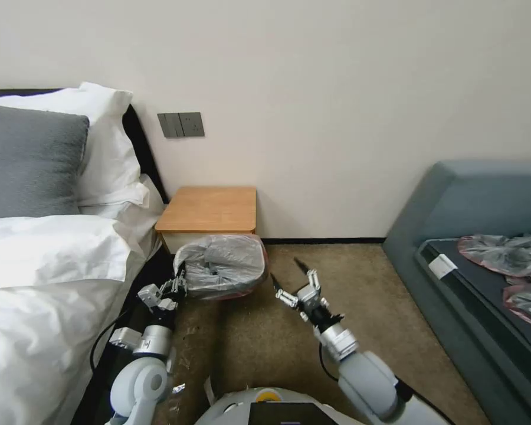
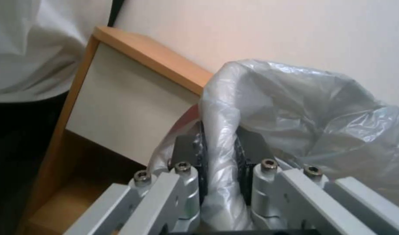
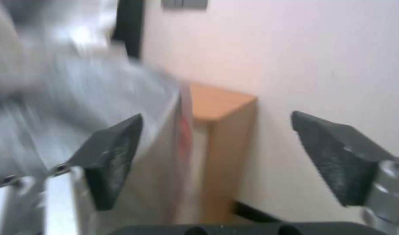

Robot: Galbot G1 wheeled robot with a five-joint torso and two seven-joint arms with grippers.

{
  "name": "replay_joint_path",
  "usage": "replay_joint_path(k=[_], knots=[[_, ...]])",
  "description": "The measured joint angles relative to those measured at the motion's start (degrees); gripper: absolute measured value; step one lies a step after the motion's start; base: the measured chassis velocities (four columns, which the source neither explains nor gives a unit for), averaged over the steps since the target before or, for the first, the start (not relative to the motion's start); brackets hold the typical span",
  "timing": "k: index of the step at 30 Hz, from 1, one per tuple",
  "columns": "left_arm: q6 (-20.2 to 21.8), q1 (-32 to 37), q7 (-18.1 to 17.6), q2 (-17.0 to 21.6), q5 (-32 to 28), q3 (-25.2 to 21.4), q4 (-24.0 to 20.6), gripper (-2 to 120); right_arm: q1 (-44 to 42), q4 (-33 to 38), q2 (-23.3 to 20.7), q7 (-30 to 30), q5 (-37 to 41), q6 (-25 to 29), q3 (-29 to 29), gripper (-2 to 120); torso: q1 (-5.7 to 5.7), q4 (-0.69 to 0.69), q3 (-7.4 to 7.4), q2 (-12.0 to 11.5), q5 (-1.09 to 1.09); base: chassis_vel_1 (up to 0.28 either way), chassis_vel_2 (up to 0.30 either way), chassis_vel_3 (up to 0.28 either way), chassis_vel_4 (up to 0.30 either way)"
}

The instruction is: Pick up the garbage bag from the table and place it over the trash can.

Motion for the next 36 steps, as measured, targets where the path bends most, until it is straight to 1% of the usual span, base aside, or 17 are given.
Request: replay_joint_path(k=[2,3,4,5,6,7,8,10,11,12,13,15,16,18,19,34,36], knots=[[-0.02,0.06,1.28,0.11,-2.60,-0.65,0.14,10,0.55,1.29,0.87,-1.12,9.82,-1.10,0.58,98,0.00,-0.01,0.00,0.00,0.00,0.000,0.000,0.000,0.000],[-0.03,0.10,2.08,0.15,-3.61,-0.97,0.20,10,0.95,1.10,1.22,-2.75,14.32,-1.44,1.09,99,0.00,-0.01,0.00,0.00,0.01,0.000,0.000,0.000,0.000],[-0.03,0.10,2.08,0.15,-3.61,-0.97,0.20,10,0.95,1.10,1.22,-2.75,14.32,-1.44,1.09,99,0.00,-0.01,0.00,0.00,0.01,0.000,0.000,0.000,0.000],[0.02,0.18,3.39,0.20,-5.05,-1.38,0.25,10,1.63,-0.07,1.47,-6.51,20.64,-1.56,2.24,100,0.00,0.00,0.00,0.00,0.01,0.000,0.000,0.000,0.000],[0.19,0.23,4.30,0.23,-6.14,-1.66,0.31,10,2.15,-1.09,1.59,-9.33,24.82,-1.51,2.94,100,0.00,0.00,0.00,0.00,0.01,0.000,0.000,0.000,0.000],[0.19,0.23,4.30,0.23,-6.14,-1.66,0.31,10,2.15,-1.09,1.59,-9.33,24.82,-1.51,2.94,100,0.00,0.00,0.00,0.00,0.01,0.000,0.000,0.000,0.000],[0.59,0.26,6.02,0.33,-8.09,-2.14,0.52,10,2.89,-2.30,1.68,-13.78,30.77,-1.44,3.68,100,0.00,0.00,0.00,0.00,0.02,0.000,0.000,0.000,0.000],[1.11,0.14,8.67,0.49,-10.98,-2.69,1.10,10,3.63,-3.50,1.96,-17.58,37.29,-1.44,4.26,100,0.00,0.01,0.00,0.00,0.01,0.000,0.000,0.000,0.000],[1.30,0.07,9.48,0.54,-11.83,-2.84,1.36,10,3.81,-3.78,2.13,-18.58,39.41,-1.44,4.41,100,0.00,0.01,0.00,0.00,0.02,0.000,0.000,0.000,0.000],[1.80,-0.31,12.12,0.73,-14.34,-3.17,2.56,10,4.07,-4.14,2.81,-20.34,44.65,-1.46,4.90,100,0.00,0.00,0.00,0.00,0.00,0.000,0.000,0.000,0.000],[1.80,-0.31,12.12,0.73,-14.34,-3.17,2.56,10,4.07,-4.14,2.81,-20.34,44.65,-1.46,4.90,100,0.00,0.00,0.00,0.00,0.00,0.000,0.000,0.000,0.000],[2.02,-0.31,15.22,0.95,-15.81,-3.31,3.74,10,4.43,-4.62,3.74,-20.90,48.67,-1.45,5.43,98,0.00,-0.02,0.00,0.00,0.00,0.000,0.000,0.000,0.000],[2.02,-0.31,15.22,0.95,-15.81,-3.31,3.74,10,4.43,-4.62,3.74,-20.90,48.67,-1.45,5.43,98,0.00,-0.02,0.00,0.00,0.00,0.000,0.000,0.000,0.000],[2.07,0.04,17.72,0.99,-16.31,-3.46,4.06,10,4.98,-5.60,4.11,-21.36,50.06,-1.44,5.86,91,0.00,0.00,0.00,0.00,0.01,0.000,0.000,0.000,0.000],[2.09,0.08,19.18,0.95,-16.43,-3.53,4.24,10,5.38,-6.52,4.28,-21.97,50.25,-1.42,6.27,84,0.00,0.01,0.00,0.00,0.01,0.000,0.000,0.000,0.000],[2.24,-0.49,19.06,0.76,-16.31,-3.55,4.50,10,4.94,-7.78,4.19,-26.05,47.19,-0.59,6.05,76,0.00,0.00,0.00,0.00,0.01,0.000,0.000,0.000,0.000],[2.23,-0.50,18.99,0.76,-16.28,-3.56,4.60,10,4.82,-7.70,4.21,-26.35,46.76,-0.54,6.01,76,0.00,-0.01,0.00,0.00,0.01,0.000,0.000,0.000,0.000]])
